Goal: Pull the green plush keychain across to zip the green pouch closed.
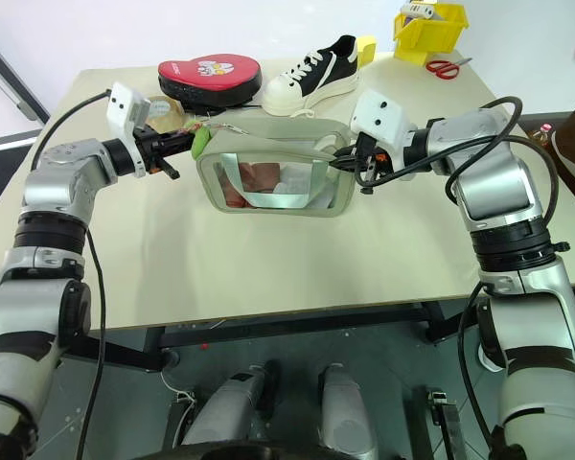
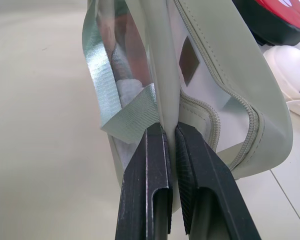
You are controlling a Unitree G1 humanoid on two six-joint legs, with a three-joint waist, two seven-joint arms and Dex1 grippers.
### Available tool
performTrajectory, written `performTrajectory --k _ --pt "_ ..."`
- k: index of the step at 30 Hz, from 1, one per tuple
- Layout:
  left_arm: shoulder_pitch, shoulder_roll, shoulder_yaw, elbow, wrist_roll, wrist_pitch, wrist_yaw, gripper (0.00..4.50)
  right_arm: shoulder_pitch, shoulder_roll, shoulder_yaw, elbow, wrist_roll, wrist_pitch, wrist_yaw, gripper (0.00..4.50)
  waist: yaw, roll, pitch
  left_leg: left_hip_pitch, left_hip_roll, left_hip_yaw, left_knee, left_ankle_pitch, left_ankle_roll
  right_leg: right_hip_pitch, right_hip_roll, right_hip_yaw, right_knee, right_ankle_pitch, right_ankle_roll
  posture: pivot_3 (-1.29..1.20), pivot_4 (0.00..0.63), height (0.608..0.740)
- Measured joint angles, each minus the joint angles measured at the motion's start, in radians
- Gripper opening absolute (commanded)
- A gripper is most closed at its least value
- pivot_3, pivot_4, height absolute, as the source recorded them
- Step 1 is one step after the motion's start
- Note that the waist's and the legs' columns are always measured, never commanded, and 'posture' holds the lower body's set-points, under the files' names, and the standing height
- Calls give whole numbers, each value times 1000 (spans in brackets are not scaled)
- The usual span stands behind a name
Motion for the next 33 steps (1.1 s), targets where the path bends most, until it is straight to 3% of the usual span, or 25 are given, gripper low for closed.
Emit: performTrajectory --k 6,12,15,21,28,33 --pt "-52 1 -3 -144 -16 59 -28 43 -12 8 1 28 -8 -9 -14 0 0 0 0 0 0 0 0 0 0 0 0 0 0 0 0 0 150 740" --pt "-51 -39 -120 -273 36 58 -65 43 -22 21 5 31 -17 -6 -15 0 -2 0 0 1 0 0 0 0 0 1 0 0 0 0 0 0 150 740" --pt "-52 -45 -160 -249 92 9 -36 1048 -22 23 5 27 -17 3 -16 0 -3 0 0 1 0 0 0 0 0 1 0 0 0 0 0 0 150 740" --pt "-66 -24 -141 -214 93 10 -41 4113 -22 23 4 23 -16 22 -27 0 -1 0 0 1 0 0 0 0 0 1 0 0 0 0 0 0 150 740" --pt "-120 135 -101 -264 52 92 -162 4113 -22 24 4 19 -15 22 -33 0 -3 0 0 1 0 0 -1 0 0 0 1 0 0 0 0 0 150 740" --pt "-29 255 -94 -437 12 177 -270 4113 -24 27 4 30 -17 18 -34 0 -2 0 0 1 0 0 -1 0 0 0 1 0 0 0 0 0 150 740"
